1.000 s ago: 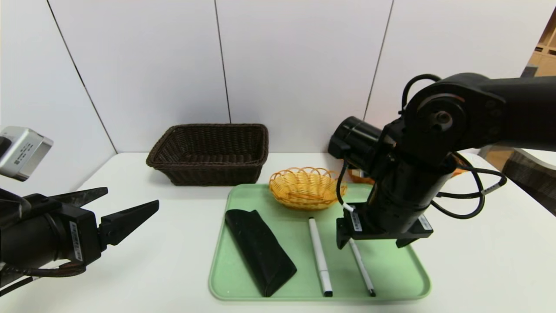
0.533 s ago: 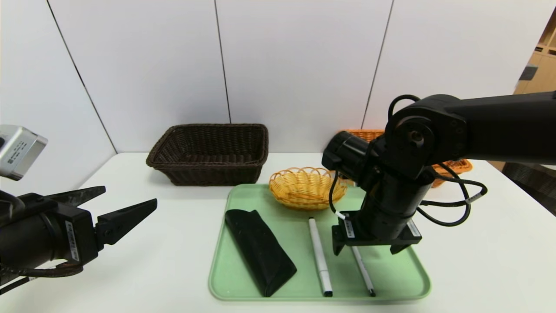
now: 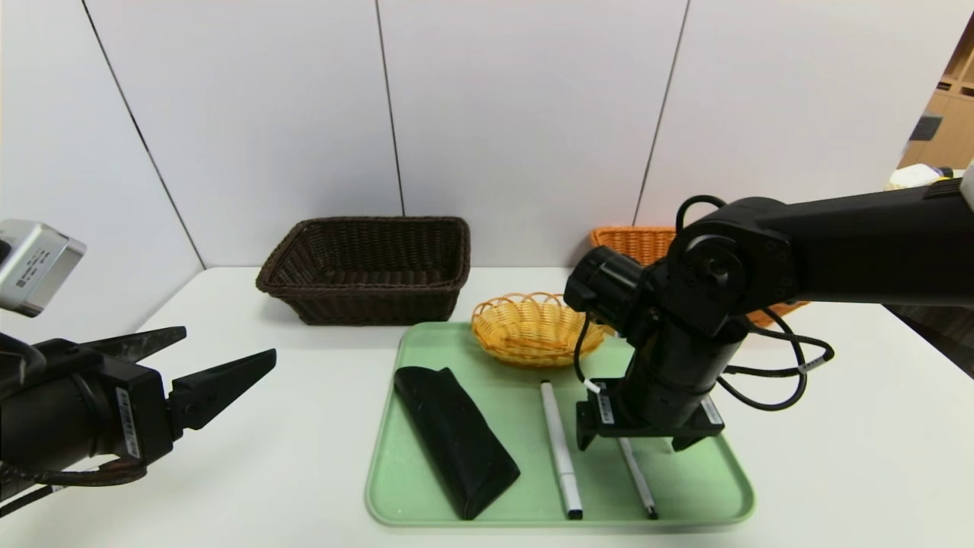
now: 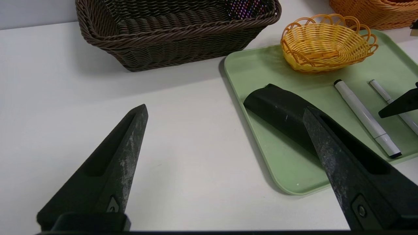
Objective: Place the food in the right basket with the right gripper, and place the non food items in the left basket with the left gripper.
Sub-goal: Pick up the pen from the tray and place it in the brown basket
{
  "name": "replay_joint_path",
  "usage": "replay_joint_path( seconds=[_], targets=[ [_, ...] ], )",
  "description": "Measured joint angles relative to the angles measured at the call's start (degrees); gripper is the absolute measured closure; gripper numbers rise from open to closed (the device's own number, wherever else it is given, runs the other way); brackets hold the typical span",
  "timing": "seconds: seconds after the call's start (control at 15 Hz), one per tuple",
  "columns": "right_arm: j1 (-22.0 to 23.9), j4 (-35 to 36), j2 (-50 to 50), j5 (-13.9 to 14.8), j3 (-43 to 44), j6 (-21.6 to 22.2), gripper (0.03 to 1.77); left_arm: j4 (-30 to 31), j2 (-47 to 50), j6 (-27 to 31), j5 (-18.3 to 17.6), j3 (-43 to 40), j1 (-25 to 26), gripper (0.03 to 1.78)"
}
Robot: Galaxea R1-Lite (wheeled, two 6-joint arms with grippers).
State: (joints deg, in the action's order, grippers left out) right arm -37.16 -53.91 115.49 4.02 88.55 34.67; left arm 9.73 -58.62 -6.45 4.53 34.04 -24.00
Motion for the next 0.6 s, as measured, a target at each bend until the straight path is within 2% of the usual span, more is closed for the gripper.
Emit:
replay_joint_path(
  seconds=[0.6],
  targets=[
    [0.01,0.41,0.38,-1.39,-0.52,-1.10,0.10,0.02,-0.17,-0.18,-0.16,-0.20,0.00,0.12]
  ],
)
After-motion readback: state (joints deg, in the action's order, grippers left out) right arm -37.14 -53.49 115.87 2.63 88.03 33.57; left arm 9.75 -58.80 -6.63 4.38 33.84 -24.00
